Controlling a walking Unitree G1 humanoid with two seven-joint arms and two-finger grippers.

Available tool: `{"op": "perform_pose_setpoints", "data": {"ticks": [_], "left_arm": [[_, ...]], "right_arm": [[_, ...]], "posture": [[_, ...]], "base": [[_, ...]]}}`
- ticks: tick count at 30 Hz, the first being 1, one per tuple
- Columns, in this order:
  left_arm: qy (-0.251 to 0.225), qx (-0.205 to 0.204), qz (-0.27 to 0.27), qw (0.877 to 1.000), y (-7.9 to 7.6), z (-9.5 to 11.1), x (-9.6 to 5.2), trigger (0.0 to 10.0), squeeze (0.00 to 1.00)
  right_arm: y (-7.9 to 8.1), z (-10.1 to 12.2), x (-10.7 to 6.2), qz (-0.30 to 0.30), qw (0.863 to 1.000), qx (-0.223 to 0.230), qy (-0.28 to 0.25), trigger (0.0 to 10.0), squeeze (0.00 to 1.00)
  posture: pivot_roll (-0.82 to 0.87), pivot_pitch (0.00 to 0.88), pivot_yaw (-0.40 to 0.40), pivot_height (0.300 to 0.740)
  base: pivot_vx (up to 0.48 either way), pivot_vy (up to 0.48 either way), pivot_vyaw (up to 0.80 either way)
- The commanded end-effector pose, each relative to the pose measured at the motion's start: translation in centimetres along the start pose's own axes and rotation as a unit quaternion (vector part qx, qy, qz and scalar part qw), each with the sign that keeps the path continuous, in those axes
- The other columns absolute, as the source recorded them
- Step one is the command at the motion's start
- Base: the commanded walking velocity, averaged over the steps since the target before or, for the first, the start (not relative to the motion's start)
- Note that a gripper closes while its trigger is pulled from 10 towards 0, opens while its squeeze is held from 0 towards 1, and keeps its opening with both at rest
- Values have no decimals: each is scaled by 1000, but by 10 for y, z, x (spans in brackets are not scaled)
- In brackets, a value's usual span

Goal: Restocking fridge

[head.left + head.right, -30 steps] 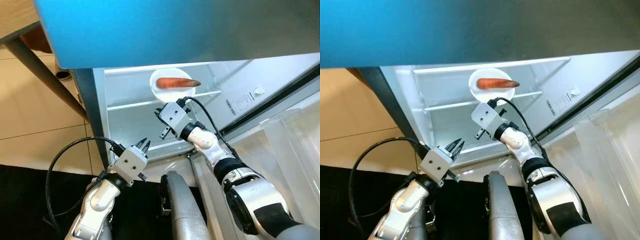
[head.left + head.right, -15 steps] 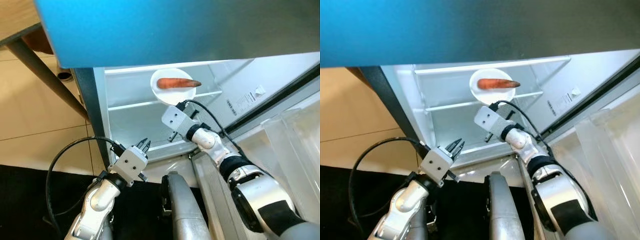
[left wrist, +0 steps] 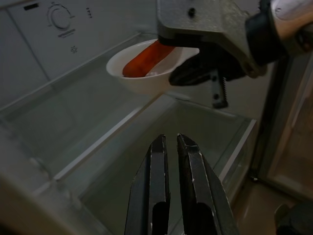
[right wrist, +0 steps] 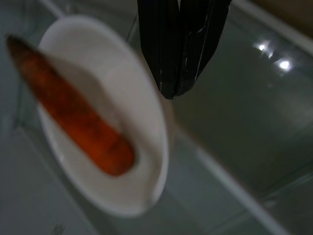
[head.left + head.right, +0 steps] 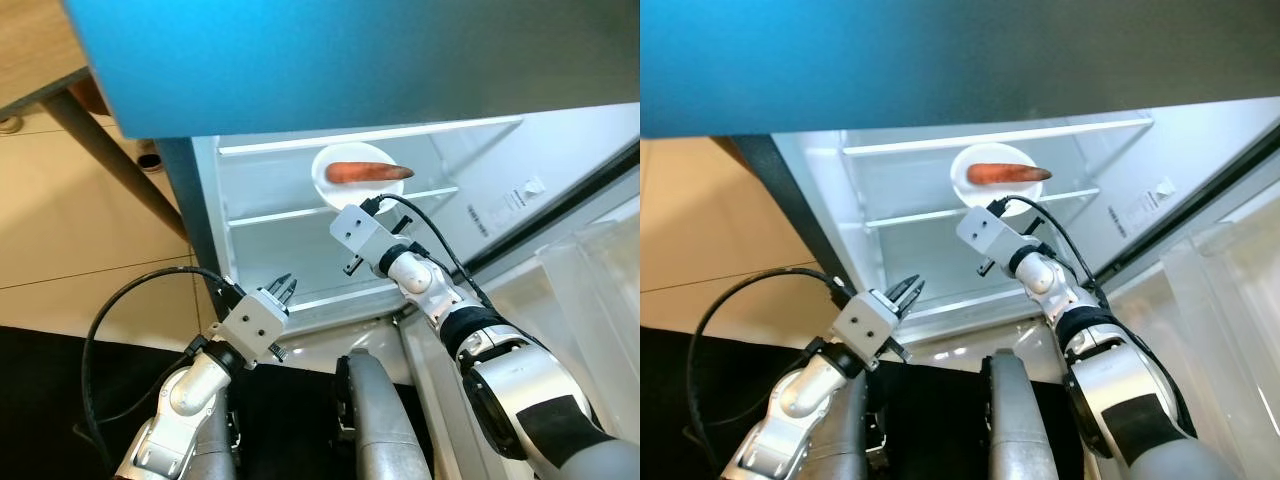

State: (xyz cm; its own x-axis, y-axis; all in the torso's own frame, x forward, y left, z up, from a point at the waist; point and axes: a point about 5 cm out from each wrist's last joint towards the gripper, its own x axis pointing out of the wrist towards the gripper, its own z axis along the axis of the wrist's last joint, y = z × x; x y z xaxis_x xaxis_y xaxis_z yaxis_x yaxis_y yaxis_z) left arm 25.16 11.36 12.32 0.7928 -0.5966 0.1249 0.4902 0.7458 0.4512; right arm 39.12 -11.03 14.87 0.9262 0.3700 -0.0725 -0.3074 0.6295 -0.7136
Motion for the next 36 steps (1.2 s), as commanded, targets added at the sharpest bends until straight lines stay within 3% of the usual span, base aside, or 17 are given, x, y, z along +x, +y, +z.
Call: {"op": "perform_pose_setpoints", "data": {"ticks": [1,7,19,21,22,24,26,30,32,35,36], "left_arm": [[11,0,-16,1000,-3,-3,-6,10000,0],[10,-1,-20,1000,-3,-3,-4,10000,0],[10,-4,-24,1000,-7,-4,-1,10000,0],[10,-7,-21,1000,-8,-5,0,10000,0],[10,-7,-21,1000,-8,-5,0,10000,0],[13,-13,-11,1000,-9,-8,0,10000,0],[18,-20,-5,1000,-11,-11,-1,10000,0],[23,-25,0,999,-12,-14,-3,10000,0],[34,-40,9,999,-16,-22,-8,10000,0],[45,-55,18,997,-19,-30,-12,10000,0],[63,-71,29,995,-21,-38,-17,10000,0]], "right_arm": [[3,-10,-2,-7,999,-25,33,10000,0],[-3,-11,-1,-31,995,-77,52,10000,0],[-6,-13,-2,-62,991,-102,59,10000,0],[1,-20,-5,-59,995,-47,71,10000,0],[1,-20,-5,-59,995,-47,71,10000,0],[18,-27,-11,-29,997,19,69,10000,0],[33,-33,-17,-6,997,53,62,10000,0],[43,-37,-22,8,996,70,56,10000,0],[62,-46,-34,23,994,90,54,10000,0],[74,-54,-42,29,993,102,61,10000,0],[77,-60,-47,15,987,136,79,10000,0]], "posture": [[90,306,-66,632],[88,299,-65,632],[73,292,-72,632],[67,288,-78,632],[67,288,-78,632],[41,268,-89,632],[29,259,-90,632],[11,244,-93,632],[-25,222,-93,632],[-38,210,-91,632],[-55,192,-87,632]], "base": [[0,0,0],[0,0,0],[0,0,0],[0,0,0],[0,0,0],[0,0,0],[0,0,0],[0,0,0],[0,0,0],[0,0,0],[0,0,0]]}}
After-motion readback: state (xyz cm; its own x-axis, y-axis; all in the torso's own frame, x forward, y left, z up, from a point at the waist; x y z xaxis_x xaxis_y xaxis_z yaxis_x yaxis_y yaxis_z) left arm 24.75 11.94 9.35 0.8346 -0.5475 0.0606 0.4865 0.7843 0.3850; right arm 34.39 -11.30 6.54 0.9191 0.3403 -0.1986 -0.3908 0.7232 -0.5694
